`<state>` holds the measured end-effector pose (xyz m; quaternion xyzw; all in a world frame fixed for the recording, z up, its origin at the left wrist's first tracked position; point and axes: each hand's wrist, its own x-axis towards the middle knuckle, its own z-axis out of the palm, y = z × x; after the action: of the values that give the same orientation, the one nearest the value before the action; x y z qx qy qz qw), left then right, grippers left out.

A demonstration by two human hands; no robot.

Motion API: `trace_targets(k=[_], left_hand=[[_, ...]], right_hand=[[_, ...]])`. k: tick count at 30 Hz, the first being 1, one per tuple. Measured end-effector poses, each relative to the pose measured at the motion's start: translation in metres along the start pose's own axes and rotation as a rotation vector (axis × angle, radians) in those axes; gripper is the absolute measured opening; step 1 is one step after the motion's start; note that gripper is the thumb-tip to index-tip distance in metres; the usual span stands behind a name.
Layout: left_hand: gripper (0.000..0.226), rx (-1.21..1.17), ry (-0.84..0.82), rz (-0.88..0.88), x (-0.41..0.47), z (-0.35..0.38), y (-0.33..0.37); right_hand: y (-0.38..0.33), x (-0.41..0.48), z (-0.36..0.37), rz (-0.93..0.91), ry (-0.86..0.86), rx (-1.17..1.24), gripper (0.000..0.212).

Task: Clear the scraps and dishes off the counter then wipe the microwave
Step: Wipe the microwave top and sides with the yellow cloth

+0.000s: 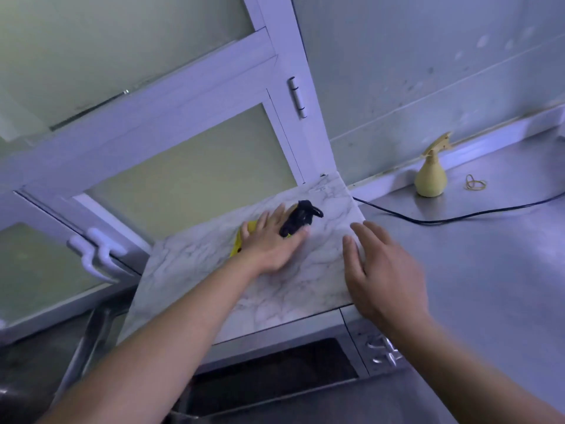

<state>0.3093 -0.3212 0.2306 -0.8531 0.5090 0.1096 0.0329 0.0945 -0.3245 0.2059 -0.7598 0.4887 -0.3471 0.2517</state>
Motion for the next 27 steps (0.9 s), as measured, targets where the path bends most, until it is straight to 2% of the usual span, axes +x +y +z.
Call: trace_targets(k=[2,6,9,15,19,21,25,27], left_hand=[[0.078,-0.029,0.008,-0.018,0.040,-0.012,0.017],[0.075,-0.080,0.014,-0.041,0.088,-0.027,0.055],[0.068,-0.078,0.010,-0.002,0.098,-0.032,0.083],[0.067,0.006,0.010,0.174,0.067,-0.014,0.098],[0.070,0.049,-0.002,0.262,0.016,0.008,0.098],[0.071,0.041,0.010,0.303,-0.013,0.017,0.094],[0.071,0.056,0.024,0.401,-0.076,0.032,0.078],[0.072,0.033,0.040,0.429,-0.108,0.038,0.071]], right_hand=[[0.001,-0.001,0.001,0.008,0.072,0.024,0.031],[0.004,-0.001,0.003,0.018,0.226,0.131,0.052],[0.003,-0.003,0.001,-0.013,0.355,0.255,0.059],[0.006,-0.001,-0.001,-0.058,0.460,0.388,0.059],[0.006,0.000,-0.005,-0.008,0.552,0.540,0.056],[0.006,0.001,-0.009,0.054,0.582,0.648,0.050],[0.026,-0.015,-0.016,0.418,0.698,0.858,0.049],[0.045,-0.043,-0.017,0.512,0.678,0.876,0.048]])
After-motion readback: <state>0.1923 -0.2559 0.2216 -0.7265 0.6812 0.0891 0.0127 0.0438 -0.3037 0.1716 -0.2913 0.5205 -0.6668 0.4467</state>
